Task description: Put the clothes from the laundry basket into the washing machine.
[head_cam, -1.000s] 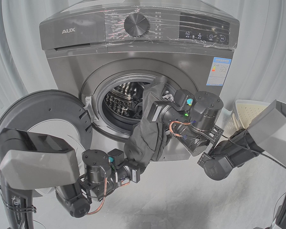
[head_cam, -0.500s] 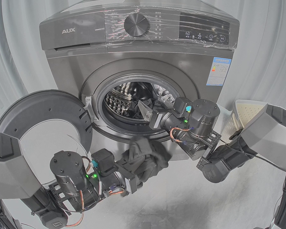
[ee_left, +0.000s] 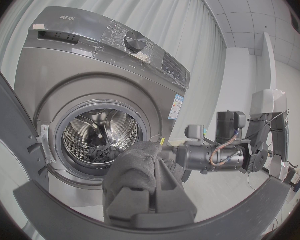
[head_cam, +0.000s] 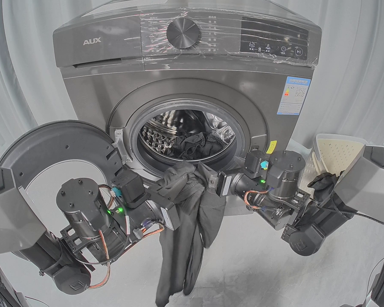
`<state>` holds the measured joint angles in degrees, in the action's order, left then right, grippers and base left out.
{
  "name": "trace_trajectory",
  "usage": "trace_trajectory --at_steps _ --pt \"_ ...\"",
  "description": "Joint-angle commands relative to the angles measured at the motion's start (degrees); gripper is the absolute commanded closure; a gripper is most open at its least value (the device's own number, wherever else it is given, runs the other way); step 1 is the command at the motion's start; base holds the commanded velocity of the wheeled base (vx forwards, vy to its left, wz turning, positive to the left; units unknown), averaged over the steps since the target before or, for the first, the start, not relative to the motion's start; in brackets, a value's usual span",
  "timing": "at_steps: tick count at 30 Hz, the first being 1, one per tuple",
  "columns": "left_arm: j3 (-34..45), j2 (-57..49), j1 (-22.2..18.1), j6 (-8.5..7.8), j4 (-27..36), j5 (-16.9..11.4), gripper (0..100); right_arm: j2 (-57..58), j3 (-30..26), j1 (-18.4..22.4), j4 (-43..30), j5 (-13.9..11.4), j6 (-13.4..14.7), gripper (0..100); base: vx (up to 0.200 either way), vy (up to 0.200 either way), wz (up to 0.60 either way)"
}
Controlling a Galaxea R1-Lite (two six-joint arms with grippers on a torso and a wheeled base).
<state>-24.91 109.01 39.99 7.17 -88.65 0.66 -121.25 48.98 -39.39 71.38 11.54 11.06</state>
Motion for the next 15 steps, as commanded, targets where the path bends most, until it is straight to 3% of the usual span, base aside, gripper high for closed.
trace_trajectory --at_steps 1,6,13,15 --pt "-0.58 0.06 -0.52 0.04 -0.03 0.04 100 1.36 -5.21 0.28 0.34 -0.82 -0.25 0 0.000 0.000 0.00" --pt "-0.50 0.06 -1.14 0.04 -0.03 -0.04 100 1.36 -7.85 0.98 0.61 -1.00 -0.33 0 0.000 0.000 0.00" --pt "-0.67 0.24 -1.58 0.21 -0.03 -0.04 100 2.60 -13.83 1.68 1.57 -4.60 -2.09 0 0.000 0.000 0.00" --pt "-0.76 0.33 -1.66 0.21 -0.03 -0.04 100 2.95 -15.85 1.59 2.28 -6.71 -2.71 0 0.000 0.000 0.00"
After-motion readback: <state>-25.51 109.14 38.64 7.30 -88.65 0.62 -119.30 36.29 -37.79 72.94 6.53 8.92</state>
